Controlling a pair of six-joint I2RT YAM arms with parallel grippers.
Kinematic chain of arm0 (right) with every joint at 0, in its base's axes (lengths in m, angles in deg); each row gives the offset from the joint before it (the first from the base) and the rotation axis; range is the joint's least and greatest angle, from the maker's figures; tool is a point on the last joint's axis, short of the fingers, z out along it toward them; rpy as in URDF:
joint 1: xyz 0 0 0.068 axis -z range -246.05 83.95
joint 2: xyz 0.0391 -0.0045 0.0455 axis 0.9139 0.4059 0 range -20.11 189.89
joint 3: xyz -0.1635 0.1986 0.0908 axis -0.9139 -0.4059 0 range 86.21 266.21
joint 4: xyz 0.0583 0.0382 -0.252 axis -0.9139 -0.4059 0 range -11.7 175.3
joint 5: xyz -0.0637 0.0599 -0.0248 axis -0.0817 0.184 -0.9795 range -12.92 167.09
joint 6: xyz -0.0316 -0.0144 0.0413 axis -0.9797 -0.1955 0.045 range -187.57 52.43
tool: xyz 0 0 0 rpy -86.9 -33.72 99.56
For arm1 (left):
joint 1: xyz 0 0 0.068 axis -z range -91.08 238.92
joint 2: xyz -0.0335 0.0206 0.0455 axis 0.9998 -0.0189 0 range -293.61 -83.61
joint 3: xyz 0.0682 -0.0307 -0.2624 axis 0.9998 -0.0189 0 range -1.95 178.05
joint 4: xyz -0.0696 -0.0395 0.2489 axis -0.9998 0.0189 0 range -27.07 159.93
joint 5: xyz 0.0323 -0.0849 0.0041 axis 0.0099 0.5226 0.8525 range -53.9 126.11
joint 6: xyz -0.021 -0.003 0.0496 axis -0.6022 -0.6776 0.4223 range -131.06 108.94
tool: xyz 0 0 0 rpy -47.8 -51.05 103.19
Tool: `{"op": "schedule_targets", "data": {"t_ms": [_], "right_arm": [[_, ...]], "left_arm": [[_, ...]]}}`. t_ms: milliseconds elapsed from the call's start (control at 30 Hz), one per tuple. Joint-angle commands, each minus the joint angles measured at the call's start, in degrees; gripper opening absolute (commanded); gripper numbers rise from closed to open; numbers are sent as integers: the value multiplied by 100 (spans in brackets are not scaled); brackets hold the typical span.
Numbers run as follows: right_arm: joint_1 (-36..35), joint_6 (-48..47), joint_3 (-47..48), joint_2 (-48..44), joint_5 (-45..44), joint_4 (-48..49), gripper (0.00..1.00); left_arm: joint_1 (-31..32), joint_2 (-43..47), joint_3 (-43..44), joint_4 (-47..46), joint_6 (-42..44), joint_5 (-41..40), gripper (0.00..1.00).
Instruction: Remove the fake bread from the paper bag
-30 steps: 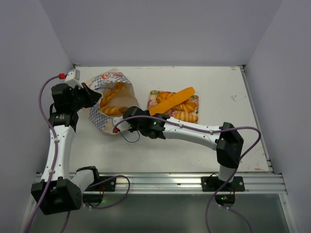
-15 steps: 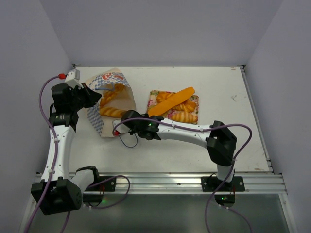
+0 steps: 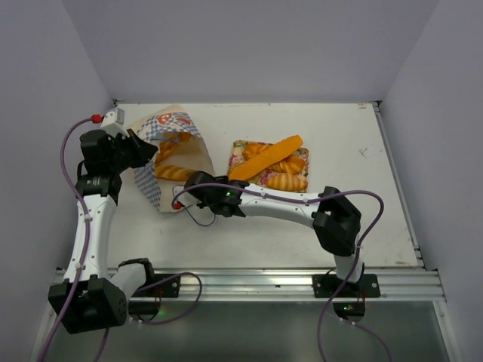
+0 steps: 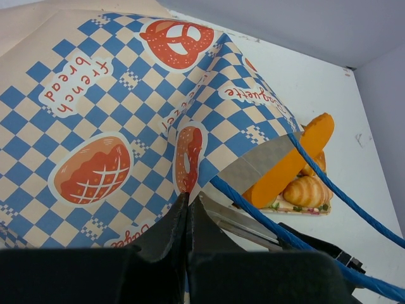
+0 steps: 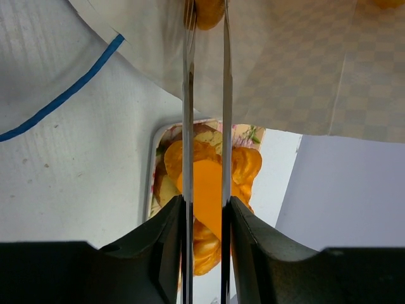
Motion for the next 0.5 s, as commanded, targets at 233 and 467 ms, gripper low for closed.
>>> {"op": "schedule_targets", "data": {"t_ms": [233,467], "right_arm": [[19,87,275,135,-114,228,41],[19,78,319,214,-106,290,45]], "left_arm": [[-37,134,-62,-171,-62,187,0],[-37,125,-36,-180,-88,187,0]]}}
